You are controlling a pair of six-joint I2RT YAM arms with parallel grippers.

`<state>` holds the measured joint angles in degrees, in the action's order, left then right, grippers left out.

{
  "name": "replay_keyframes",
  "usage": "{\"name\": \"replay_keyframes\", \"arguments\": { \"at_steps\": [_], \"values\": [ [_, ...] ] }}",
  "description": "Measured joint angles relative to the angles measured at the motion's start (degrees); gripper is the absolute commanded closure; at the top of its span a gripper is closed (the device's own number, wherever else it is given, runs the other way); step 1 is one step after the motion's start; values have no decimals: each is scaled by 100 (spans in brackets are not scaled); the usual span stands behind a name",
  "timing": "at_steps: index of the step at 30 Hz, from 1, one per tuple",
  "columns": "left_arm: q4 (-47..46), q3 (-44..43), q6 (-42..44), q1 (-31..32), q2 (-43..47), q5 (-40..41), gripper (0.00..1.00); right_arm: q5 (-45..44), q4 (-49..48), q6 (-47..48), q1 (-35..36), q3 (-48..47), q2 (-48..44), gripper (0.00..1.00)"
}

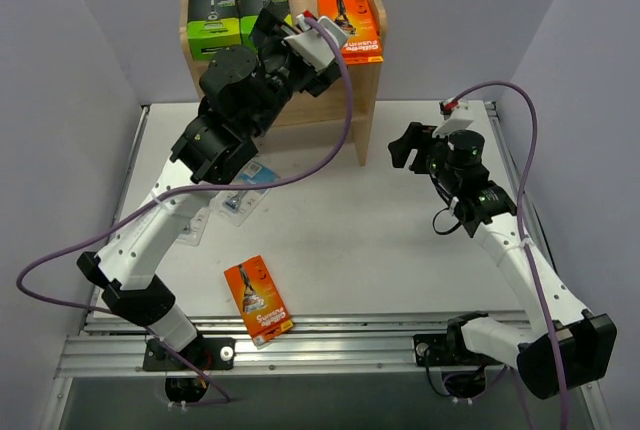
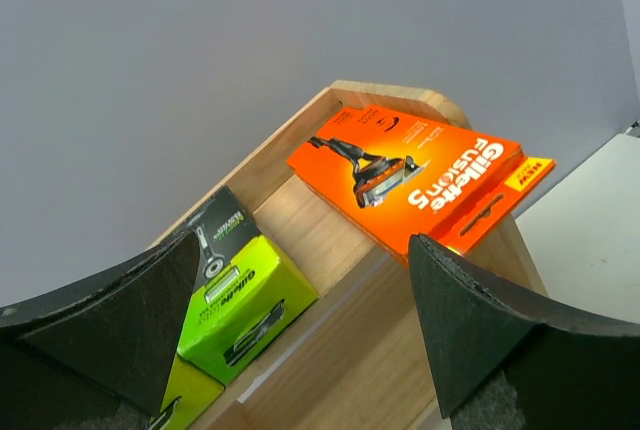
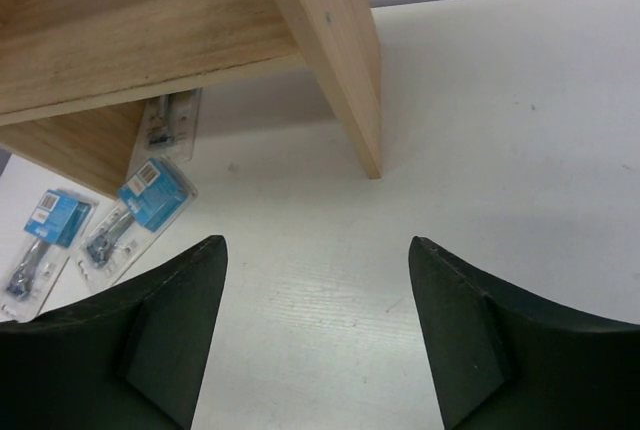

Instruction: Place and organize the shaving razors onto the shelf

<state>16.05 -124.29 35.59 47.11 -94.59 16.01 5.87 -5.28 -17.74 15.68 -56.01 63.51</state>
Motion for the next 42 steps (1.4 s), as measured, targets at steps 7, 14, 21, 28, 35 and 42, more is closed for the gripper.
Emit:
{"name": "replay_keyframes", "arguments": {
  "at_steps": [7, 14, 21, 28, 35, 42],
  "values": [
    [-223, 1340, -463, -181, 833, -129, 6, 564, 68, -11, 2, -636, 225, 66],
    [-557, 3180, -1038, -619, 2426, -11, 6, 778, 297, 48, 439, -1641, 409, 75],
    [-789, 4677, -1471, -785, 3910, 317, 6, 339, 776, 177, 1606, -2870, 979, 70],
    [-785, 6190, -1838, -964, 4666, 505, 6, -518, 1408, 238, 2363, -3956, 1834, 69],
    [-715, 7189, -2037, -986, 5152, 498, 6, -1200, 1803, 282, 2457, -5097, 2785, 68],
    [-839, 7678, -2186, -968, 5858, 476, 6, -1202, 2131, 264, 2017, -6704, 3923, 71]
  ]
}}
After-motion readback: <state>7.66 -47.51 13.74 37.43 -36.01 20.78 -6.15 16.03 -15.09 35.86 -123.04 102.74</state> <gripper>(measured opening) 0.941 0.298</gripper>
